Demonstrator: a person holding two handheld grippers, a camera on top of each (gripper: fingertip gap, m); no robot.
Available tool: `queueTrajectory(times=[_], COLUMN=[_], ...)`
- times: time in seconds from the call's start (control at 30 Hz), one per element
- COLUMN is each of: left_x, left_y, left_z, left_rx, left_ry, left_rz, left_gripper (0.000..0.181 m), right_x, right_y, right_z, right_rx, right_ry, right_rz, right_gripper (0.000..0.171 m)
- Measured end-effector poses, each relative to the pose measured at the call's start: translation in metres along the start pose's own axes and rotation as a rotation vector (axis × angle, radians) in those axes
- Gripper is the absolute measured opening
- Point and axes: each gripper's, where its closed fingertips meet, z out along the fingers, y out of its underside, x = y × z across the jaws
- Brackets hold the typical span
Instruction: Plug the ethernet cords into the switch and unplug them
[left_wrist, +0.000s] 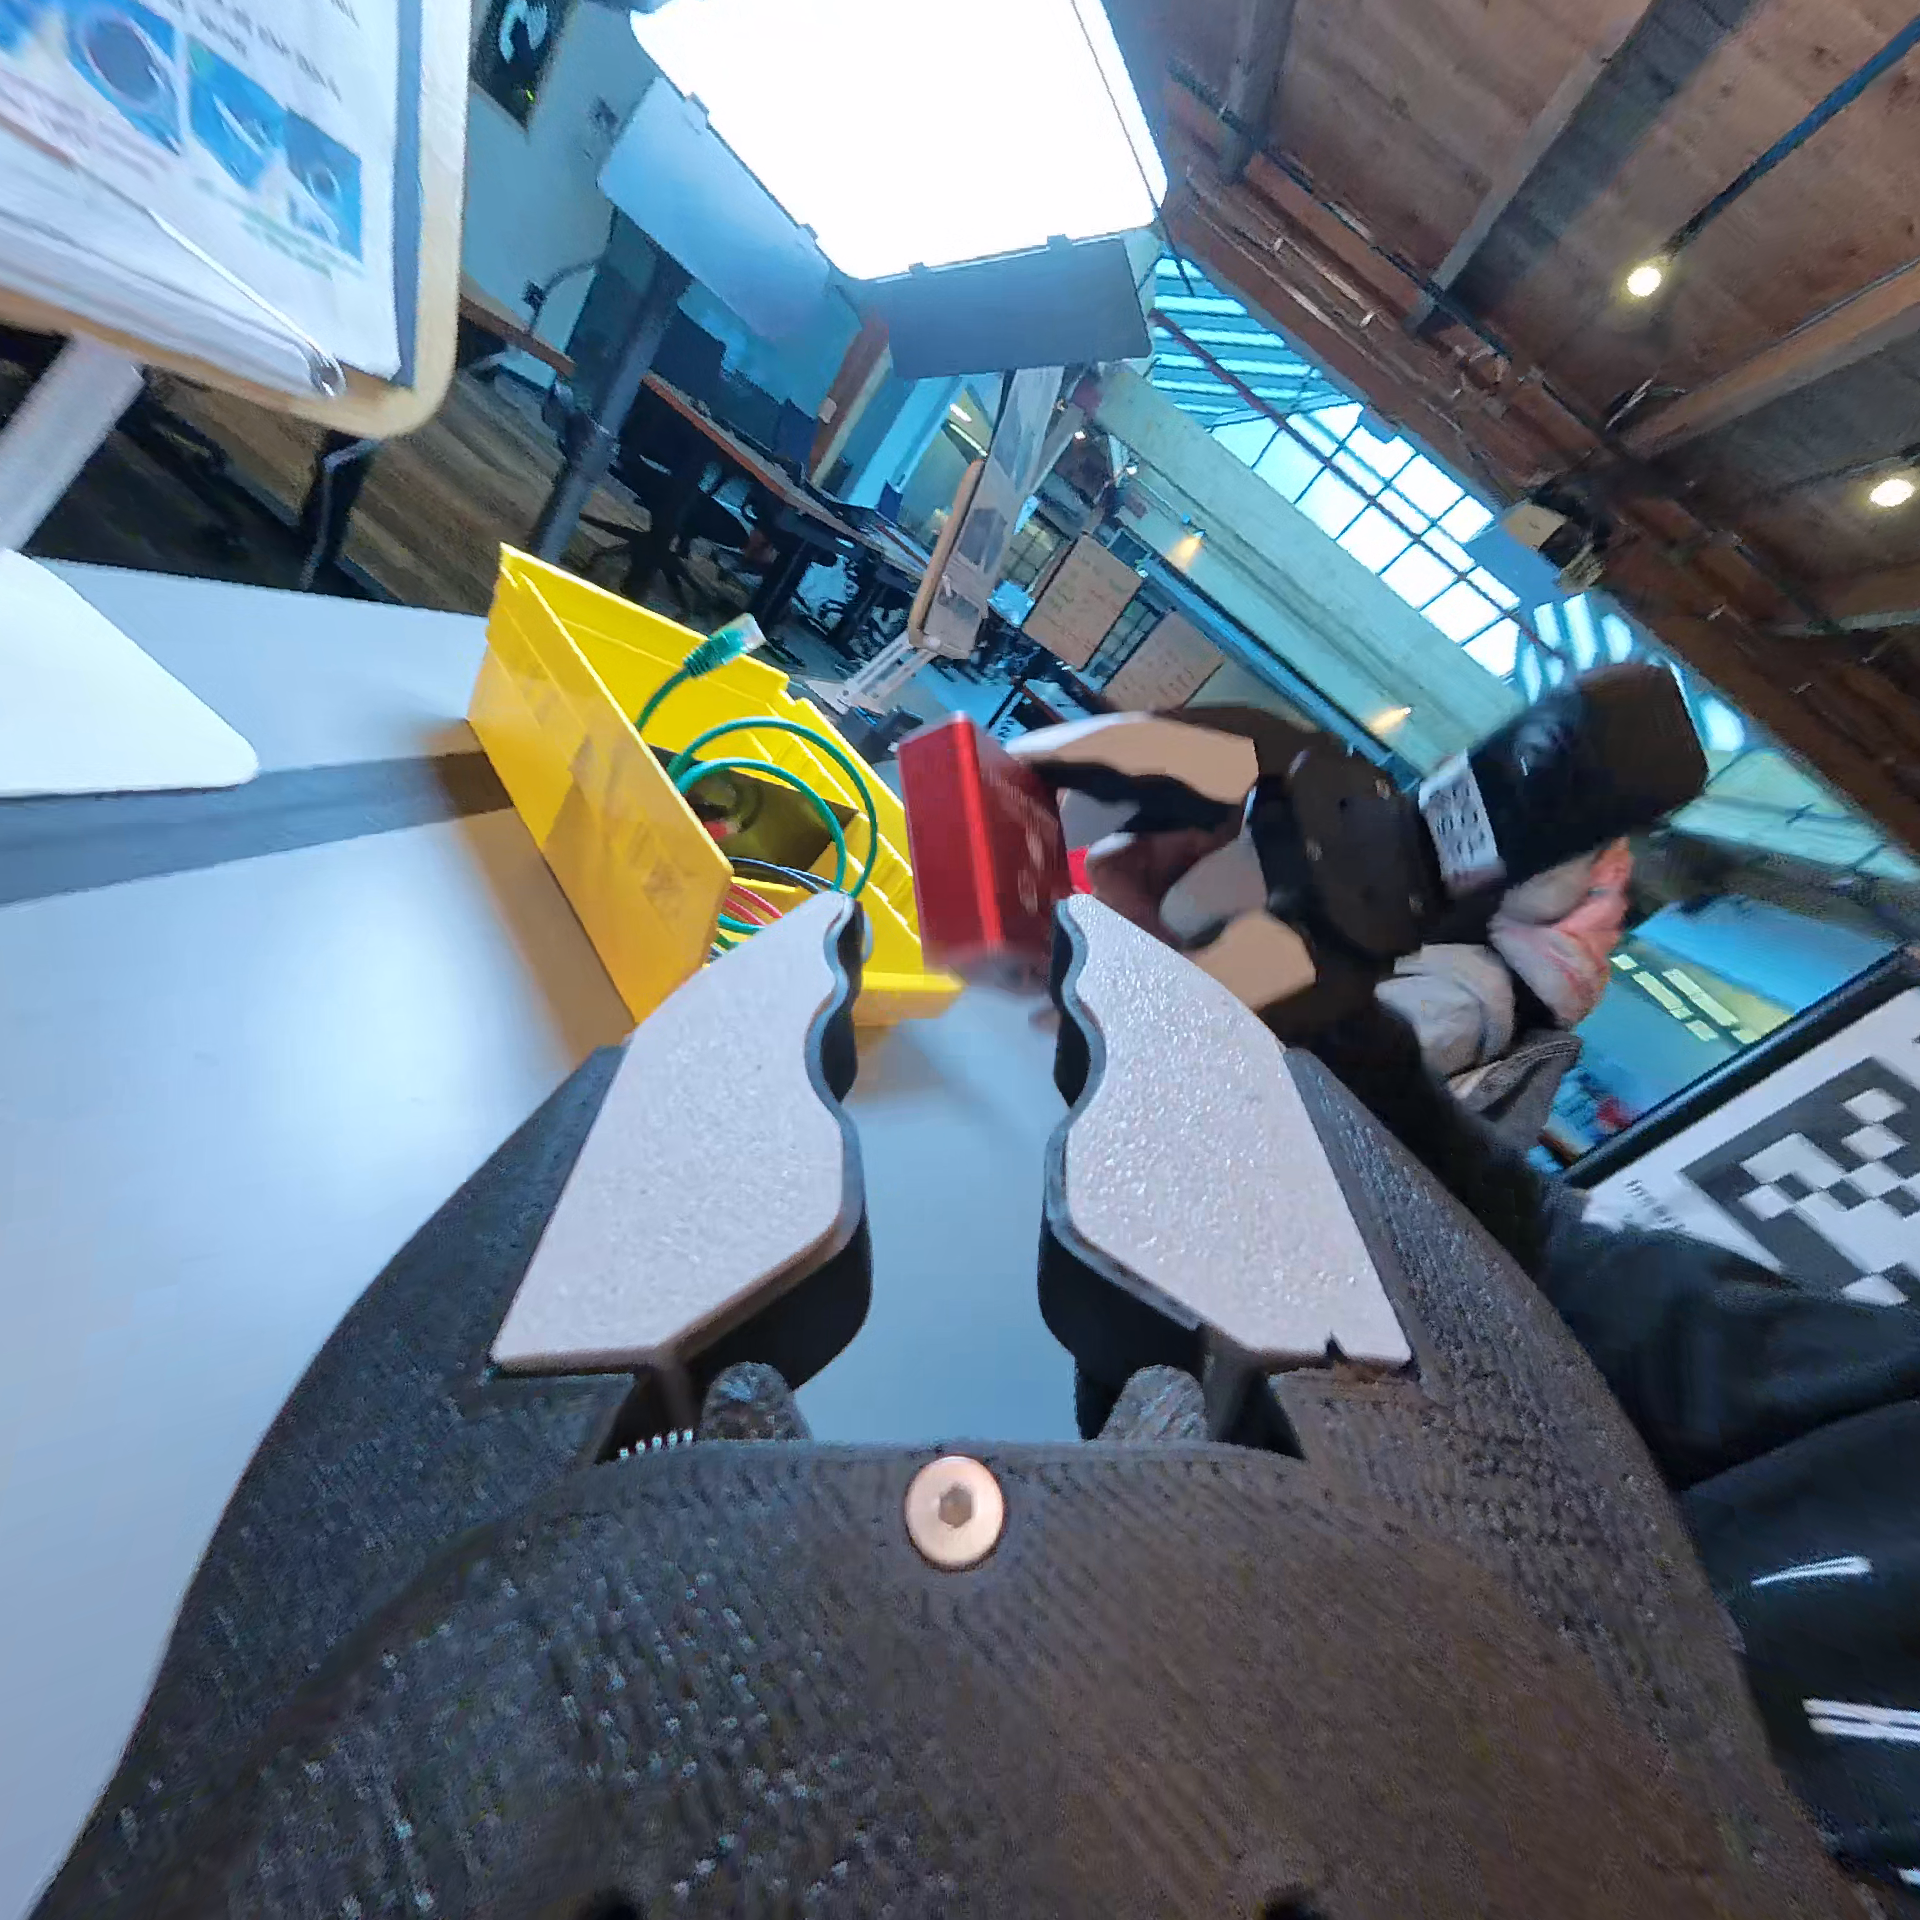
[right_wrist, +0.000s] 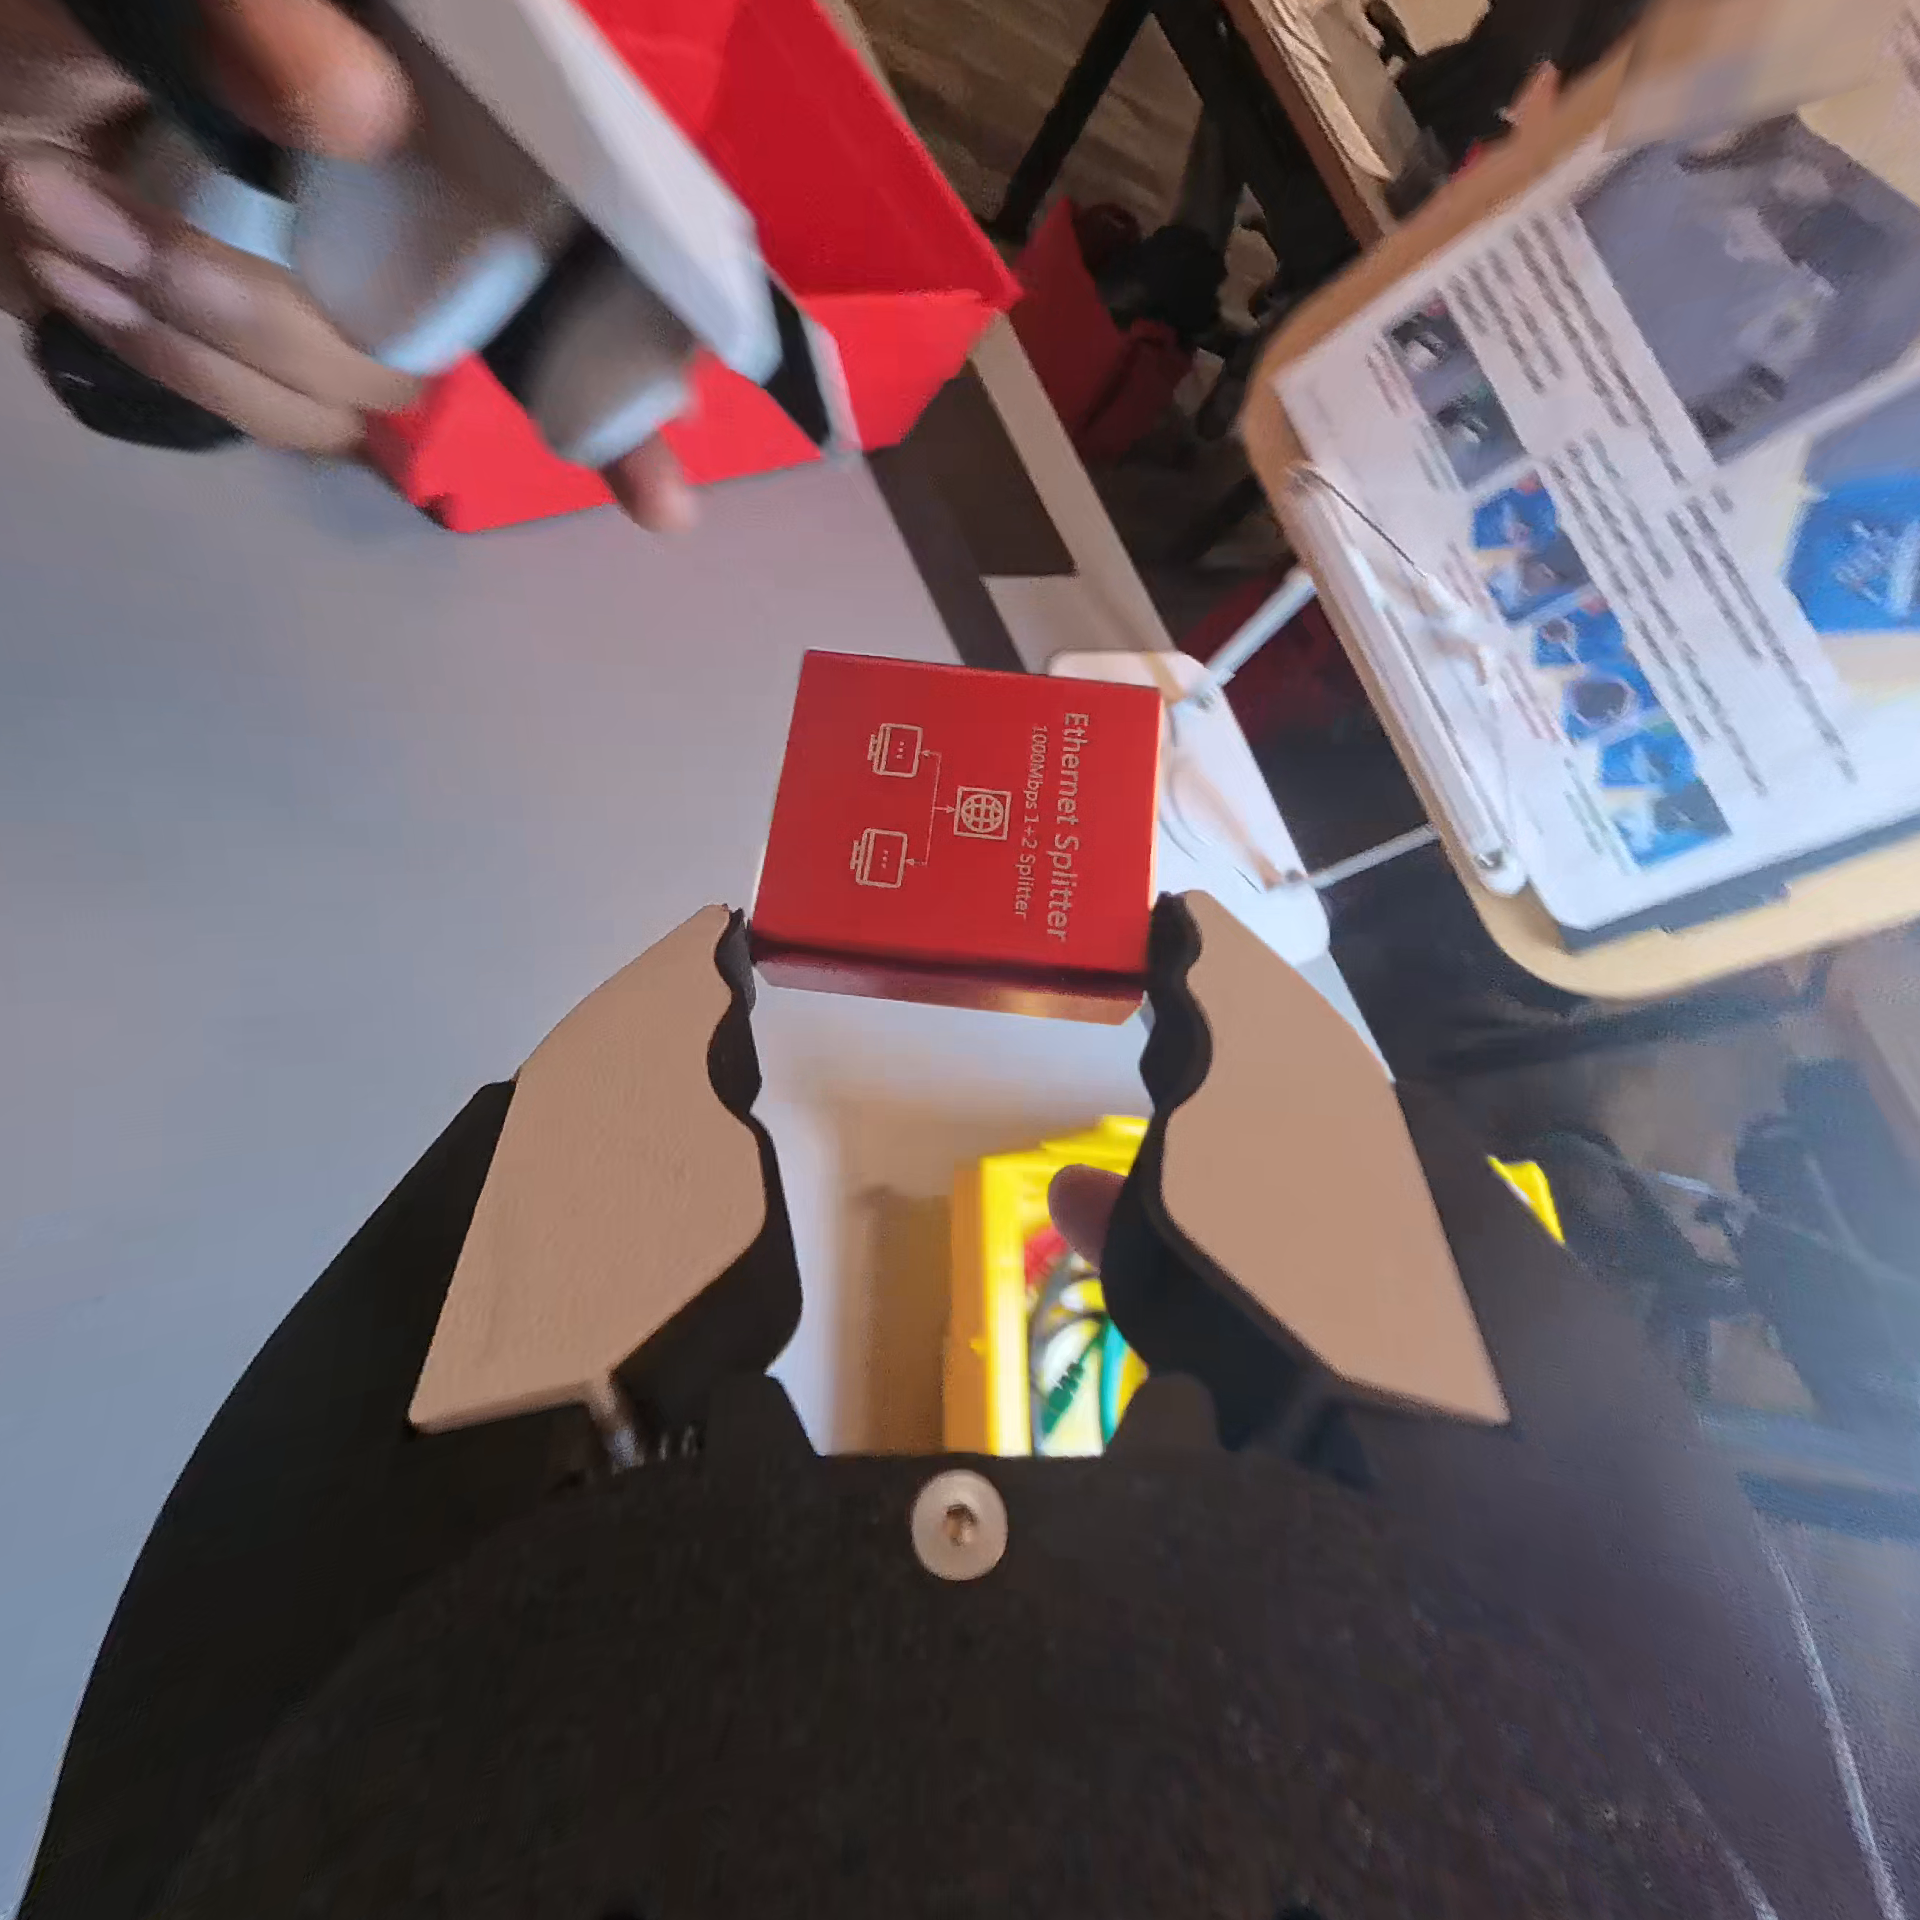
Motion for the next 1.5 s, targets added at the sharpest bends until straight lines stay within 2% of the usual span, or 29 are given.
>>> queueTrajectory(times=[0.1, 0.2, 0.3, 0.4, 0.63, 0.73, 0.87, 0.97, 1.13, 1.23, 1.33, 1.4, 1.5], left_x=[0.0, 0.002, -0.002, -0.004, -0.002, -0.008, -0.02, -0.037, -0.057, -0.055, -0.049, -0.044, -0.048], left_y=[-0.006, 0.002, 0.024, 0.046, 0.081, 0.091, 0.093, 0.089, 0.087, 0.083, 0.078, 0.075, 0.076], left_z=[-0.008, -0.013, -0.024, -0.044, -0.095, -0.114, -0.134, -0.149, -0.172, -0.18, -0.188, -0.192, -0.203], left_rx=[-0.03, -0.108, -0.199, -0.233, -0.266, -0.302, -0.295, -0.321, -0.342, -0.301, -0.273, -0.268, -0.334], left_ry=[-0.073, -0.119, -0.145, -0.138, -0.213, -0.31, -0.437, -0.56, -0.67, -0.651, -0.629, -0.613, -0.653], left_rz=[0.165, 0.286, 0.328, 0.296, 0.34, 0.428, 0.48, 0.541, 0.57, 0.61, 0.664, 0.688, 0.716], left_gripper=[0.03, 0.029, 0.029, 0.029, 0.028, 0.03, 0.046, 0.06, 0.073, 0.054, 0.036, 0.021, 0.013], right_x=[0.062, 0.133, 0.185, 0.215, 0.22, 0.21, 0.193, 0.204, 0.234, 0.235, 0.214, 0.188, 0.123], right_y=[0.025, 0.068, 0.123, 0.173, 0.271, 0.292, 0.311, 0.308, 0.264, 0.225, 0.18, 0.156, 0.139], right_z=[-0.013, -0.015, -0.005, 0.013, 0.065, 0.079, 0.084, 0.08, 0.05, 0.024, -0.005, -0.022, -0.036], right_rx=[-0.067, -0.175, -0.302, -0.37, -0.533, -0.617, -0.786, -0.795, -0.635, -0.513, -0.365, -0.292, -0.28], right_ry=[0.052, 0.108, 0.129, 0.111, 0.008, -0.063, -0.164, -0.123, -0.002, 0.067, 0.112, 0.117, 0.032], right_rz=[0.099, 0.217, 0.329, 0.457, 0.587, 0.586, 0.559, 0.531, 0.516, 0.474, 0.42, 0.388, 0.325], right_gripper=[0.073, 0.073, 0.073, 0.073, 0.073, 0.073, 0.074, 0.076, 0.08, 0.079, 0.07, 0.065, 0.057])
